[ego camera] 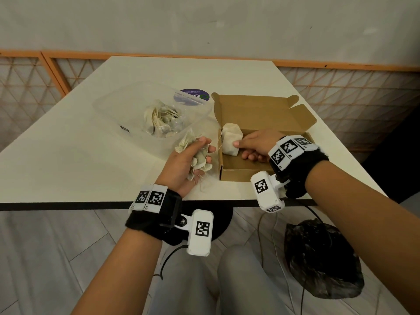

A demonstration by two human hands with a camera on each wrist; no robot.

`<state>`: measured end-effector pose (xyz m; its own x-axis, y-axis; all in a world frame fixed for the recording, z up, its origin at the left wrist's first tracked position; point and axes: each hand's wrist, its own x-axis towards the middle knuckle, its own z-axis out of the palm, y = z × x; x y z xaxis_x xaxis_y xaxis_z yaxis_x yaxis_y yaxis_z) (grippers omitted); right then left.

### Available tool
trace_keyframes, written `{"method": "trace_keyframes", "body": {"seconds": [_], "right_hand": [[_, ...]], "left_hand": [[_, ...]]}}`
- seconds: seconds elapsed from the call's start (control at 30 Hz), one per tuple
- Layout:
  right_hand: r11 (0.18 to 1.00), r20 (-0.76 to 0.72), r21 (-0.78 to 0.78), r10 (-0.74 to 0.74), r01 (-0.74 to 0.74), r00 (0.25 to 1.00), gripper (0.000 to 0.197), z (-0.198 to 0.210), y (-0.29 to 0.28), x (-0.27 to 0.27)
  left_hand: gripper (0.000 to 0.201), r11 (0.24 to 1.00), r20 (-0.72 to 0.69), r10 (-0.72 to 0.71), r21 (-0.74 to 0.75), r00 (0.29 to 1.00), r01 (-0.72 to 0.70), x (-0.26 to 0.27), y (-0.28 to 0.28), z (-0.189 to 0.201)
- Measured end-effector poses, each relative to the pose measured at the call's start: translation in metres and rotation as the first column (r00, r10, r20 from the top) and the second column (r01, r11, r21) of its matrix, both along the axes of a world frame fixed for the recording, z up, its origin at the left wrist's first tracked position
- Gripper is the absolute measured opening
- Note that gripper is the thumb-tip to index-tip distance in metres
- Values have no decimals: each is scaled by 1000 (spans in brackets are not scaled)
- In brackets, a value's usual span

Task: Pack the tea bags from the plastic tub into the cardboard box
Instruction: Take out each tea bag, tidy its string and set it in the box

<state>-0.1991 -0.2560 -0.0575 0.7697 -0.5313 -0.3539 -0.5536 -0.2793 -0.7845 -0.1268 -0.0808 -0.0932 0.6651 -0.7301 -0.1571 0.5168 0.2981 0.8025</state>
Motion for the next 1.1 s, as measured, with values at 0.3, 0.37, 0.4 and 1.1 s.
{"method": "trace_keyframes", "body": {"seconds": [0.3,0.37,0.4,1.1], "right_hand": [[953,288,-252,-93,169,953,20,5,-7,-5],[957,316,-292,102,-5,943,14,13,4,-9],[946,290,-301,209,-118,934,11,18,13,-12],[991,423,32,107,-133,900,18,5,41,-1]], "left_hand": [[18,999,-32,-15,-37,999,13,3,1,0],[22,999,-46,-18,-43,999,17,3,0,-1],[24,999,-56,-23,-44,998,20,3,-1,-1],[52,980,-51,-157,-133,986,150,5,0,-4]]}}
